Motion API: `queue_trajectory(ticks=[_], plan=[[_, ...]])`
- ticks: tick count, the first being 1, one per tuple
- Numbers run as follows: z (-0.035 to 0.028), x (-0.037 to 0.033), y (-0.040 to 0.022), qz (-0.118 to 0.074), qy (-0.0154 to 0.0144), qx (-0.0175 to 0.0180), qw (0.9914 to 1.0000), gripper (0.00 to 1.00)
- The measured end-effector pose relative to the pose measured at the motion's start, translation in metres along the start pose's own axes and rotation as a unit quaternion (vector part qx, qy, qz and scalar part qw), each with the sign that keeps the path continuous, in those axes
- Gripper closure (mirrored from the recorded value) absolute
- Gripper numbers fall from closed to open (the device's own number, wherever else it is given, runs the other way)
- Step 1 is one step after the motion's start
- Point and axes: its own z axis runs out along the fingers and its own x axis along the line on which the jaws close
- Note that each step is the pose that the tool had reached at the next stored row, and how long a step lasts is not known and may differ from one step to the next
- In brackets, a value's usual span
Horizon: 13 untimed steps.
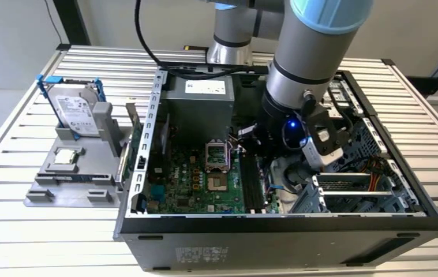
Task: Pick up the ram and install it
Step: 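Insert the ram into the slot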
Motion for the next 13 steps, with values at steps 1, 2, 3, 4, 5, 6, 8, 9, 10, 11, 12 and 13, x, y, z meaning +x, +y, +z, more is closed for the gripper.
queue_trajectory(ticks=[1, 2, 3, 4, 5, 6, 8, 9, 10, 11, 12, 13], plan=[[0.0018, 0.0000, 0.0000, 0.000, 0.0000, 0.0000, 1.00000, 1.00], [0.0037, 0.0001, -0.0001, 0.000, 0.0000, 0.0001, 1.00000, 1.00], [0.0054, 0.0000, -0.0002, 0.000, 0.0000, 0.0002, 1.00000, 1.00], [0.0073, 0.0001, -0.0003, 0.000, 0.0000, 0.0002, 1.00000, 1.00], [0.0091, 0.0001, -0.0003, 0.001, -0.0001, 0.0002, 1.00000, 1.00], [0.0109, 0.0001, -0.0004, 0.001, -0.0001, 0.0002, 1.00000, 1.00], [0.0145, 0.0000, -0.0005, 0.001, -0.0001, 0.0002, 1.00000, 1.00], [0.0164, -0.0002, -0.0006, 0.001, -0.0001, 0.0002, 1.00000, 1.00], [0.0181, -0.0003, -0.0007, 0.001, -0.0001, 0.0002, 1.00000, 1.00], [0.0200, -0.0004, -0.0007, 0.001, -0.0001, 0.0002, 1.00000, 1.00], [0.0218, -0.0006, -0.0009, 0.001, -0.0001, 0.0002, 1.00000, 1.00], [0.0236, -0.0007, -0.0011, 0.001, -0.0001, 0.0002, 1.00000, 1.00]])
